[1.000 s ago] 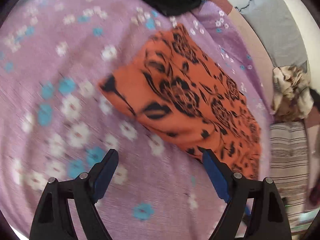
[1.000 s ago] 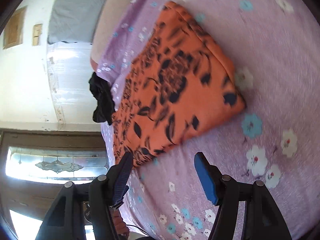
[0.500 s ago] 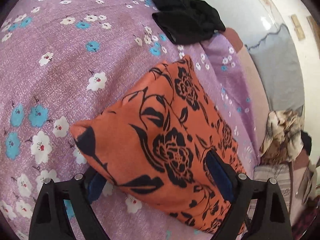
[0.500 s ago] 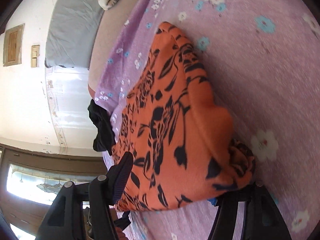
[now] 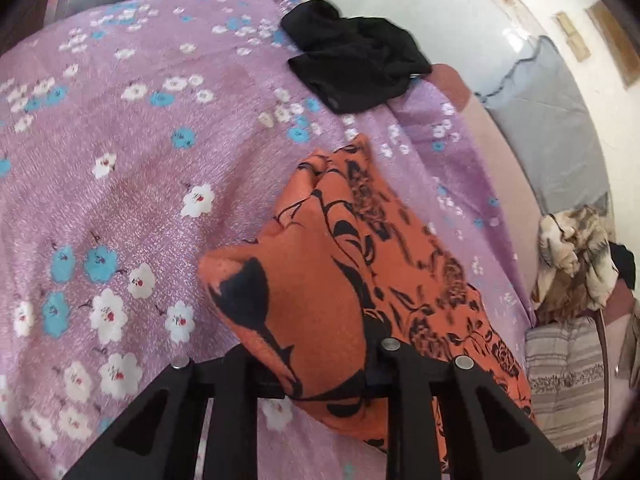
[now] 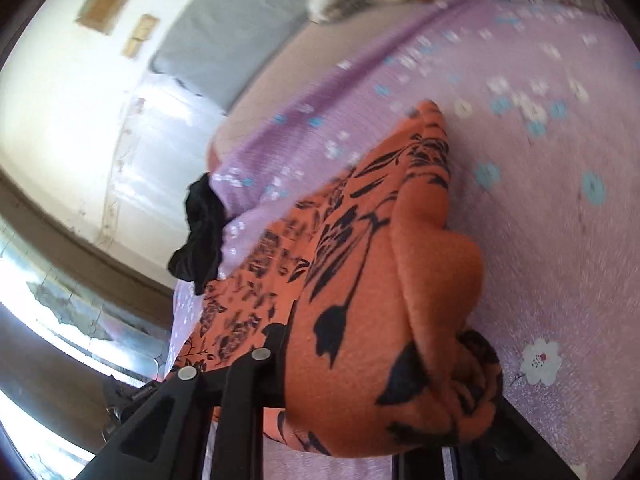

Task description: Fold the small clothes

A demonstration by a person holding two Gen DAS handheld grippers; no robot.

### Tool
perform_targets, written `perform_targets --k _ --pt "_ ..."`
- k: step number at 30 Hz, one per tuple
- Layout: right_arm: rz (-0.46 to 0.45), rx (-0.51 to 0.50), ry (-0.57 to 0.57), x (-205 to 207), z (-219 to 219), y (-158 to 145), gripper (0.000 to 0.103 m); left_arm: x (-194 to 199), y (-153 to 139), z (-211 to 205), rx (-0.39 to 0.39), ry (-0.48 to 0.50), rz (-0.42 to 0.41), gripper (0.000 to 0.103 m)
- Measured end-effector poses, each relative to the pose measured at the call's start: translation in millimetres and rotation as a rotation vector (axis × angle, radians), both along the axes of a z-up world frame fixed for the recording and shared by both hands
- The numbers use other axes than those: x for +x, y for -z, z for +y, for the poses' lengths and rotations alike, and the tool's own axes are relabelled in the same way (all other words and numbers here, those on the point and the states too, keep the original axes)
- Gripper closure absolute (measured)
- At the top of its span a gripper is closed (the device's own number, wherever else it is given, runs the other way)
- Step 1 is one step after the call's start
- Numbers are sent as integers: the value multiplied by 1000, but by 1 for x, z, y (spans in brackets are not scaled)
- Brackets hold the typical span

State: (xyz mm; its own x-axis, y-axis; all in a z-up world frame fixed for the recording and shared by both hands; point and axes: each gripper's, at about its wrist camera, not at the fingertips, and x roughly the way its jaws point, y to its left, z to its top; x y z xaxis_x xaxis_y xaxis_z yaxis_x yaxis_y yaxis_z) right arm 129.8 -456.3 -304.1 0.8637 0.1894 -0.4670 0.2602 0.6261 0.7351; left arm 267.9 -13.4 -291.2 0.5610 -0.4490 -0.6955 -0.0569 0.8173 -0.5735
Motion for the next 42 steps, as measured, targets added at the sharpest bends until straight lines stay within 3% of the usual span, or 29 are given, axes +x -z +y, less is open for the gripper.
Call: perform_targets --k 3,5,6,7,8,9,11,13,14,15,17,23,26,29,32,34,36,37,38,40,42 --pt "-9 16 0 -26 -2 -14 80 -35 -24 -1 53 58 -47 80" --pt "25 45 -7 -43 -4 -14 80 -57 -26 6 69 72 -33 78" --pt "58 40 -5 -50 -3 -11 80 -63 -20 9 87 72 -5 75" --pt "106 37 -6 -55 -4 -4 80 -66 -8 12 119 69 47 64" --pt "172 51 -15 -55 -5 8 77 -66 10 15 147 81 130 59" --pt "245 104 -14 -53 -9 25 77 -63 25 18 130 102 199 59" --pt "316 279 25 -51 -19 55 74 -59 26 30 58 105 166 53" --pt "262 356 62 -51 -27 61 70 -53 26 34 10 142 171 40" --pt "250 353 76 -49 -29 60 67 -51 28 37 -16 136 176 40" --pt "232 342 83 -47 -28 59 65 -51 27 39 -26 119 176 40" --pt "185 287 48 -41 -21 50 65 -49 18 42 31 90 169 40" --pt "66 -140 -63 -30 40 -43 74 -59 -32 81 226 -124 11 39" --pt "-7 -203 -153 -13 84 -85 74 -53 -37 106 255 -191 5 39" --pt "-25 -217 -255 13 134 -107 74 -48 -32 132 229 -257 38 39" --pt "0 -223 -351 43 188 -108 74 -46 -27 155 209 -327 64 39" --pt "67 -231 -426 66 226 -94 70 -44 -23 169 205 -372 76 39" --pt "161 -213 -508 88 261 -66 61 -42 -19 176 208 -398 85 39" --pt "217 -213 -550 98 277 -48 44 -41 -18 179 215 -406 89 39" --pt "263 -244 -568 105 290 -34 38 -40 -17 180 226 -408 91 39" --pt "232 -342 -575 105 306 -26 33 -37 -15 180 235 -390 93 39" --pt "167 -358 -607 99 307 -33 23 -36 -15 175 227 -363 87 39"
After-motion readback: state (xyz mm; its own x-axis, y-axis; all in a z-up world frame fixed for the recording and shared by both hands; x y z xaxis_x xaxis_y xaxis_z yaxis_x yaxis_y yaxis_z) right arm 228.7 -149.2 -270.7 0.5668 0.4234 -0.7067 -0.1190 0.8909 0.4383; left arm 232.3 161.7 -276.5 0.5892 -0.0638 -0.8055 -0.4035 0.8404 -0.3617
